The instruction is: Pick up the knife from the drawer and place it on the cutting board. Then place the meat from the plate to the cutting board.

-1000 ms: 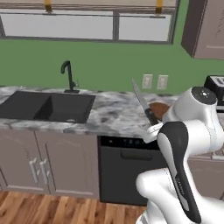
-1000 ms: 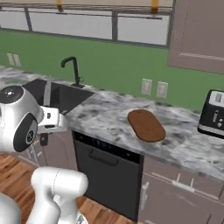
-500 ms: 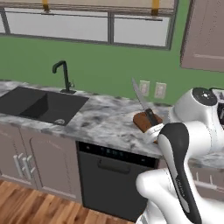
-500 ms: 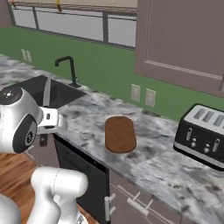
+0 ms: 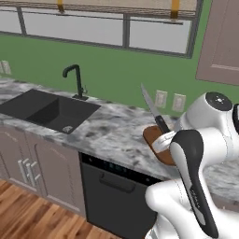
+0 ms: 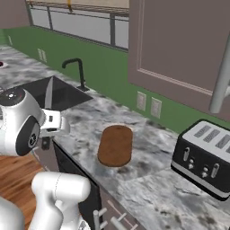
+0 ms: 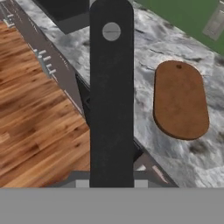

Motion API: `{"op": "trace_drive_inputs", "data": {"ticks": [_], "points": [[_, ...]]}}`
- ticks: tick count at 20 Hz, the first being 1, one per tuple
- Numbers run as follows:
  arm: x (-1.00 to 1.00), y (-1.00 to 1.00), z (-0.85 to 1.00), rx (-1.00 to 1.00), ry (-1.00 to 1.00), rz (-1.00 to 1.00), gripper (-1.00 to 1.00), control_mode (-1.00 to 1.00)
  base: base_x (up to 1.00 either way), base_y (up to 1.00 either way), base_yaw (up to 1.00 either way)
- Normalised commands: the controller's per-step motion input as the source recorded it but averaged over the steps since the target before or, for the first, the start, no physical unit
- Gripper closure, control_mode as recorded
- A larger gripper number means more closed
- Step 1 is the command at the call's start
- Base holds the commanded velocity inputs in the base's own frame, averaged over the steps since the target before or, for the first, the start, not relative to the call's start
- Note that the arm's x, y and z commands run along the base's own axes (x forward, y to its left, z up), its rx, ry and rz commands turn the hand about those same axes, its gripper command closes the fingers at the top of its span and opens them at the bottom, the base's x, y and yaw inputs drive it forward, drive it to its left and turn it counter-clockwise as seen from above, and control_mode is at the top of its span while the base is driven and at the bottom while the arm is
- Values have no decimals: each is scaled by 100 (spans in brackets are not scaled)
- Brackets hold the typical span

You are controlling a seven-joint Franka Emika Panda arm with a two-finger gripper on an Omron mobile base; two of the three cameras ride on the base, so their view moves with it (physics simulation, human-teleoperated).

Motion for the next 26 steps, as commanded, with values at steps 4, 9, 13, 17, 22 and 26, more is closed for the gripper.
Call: {"op": "trace_drive_inputs", "data": {"ticks": [4, 9, 13, 17, 22, 26], "points": [[0, 0, 0, 0, 0, 0, 100, 100, 9, -60, -11], [0, 0, 0, 0, 0, 0, 100, 100, 3, -75, -46], [0, 0, 0, 0, 0, 0, 100, 100, 6, -61, -49], [8, -21, -9, 0, 1, -19, 100, -100, 0, -32, -22], [28, -27, -15, 0, 7, -14, 100, -100, 0, 0, 0], [46, -2, -32, -3, 17, 1, 100, -100, 0, 0, 0]]}}
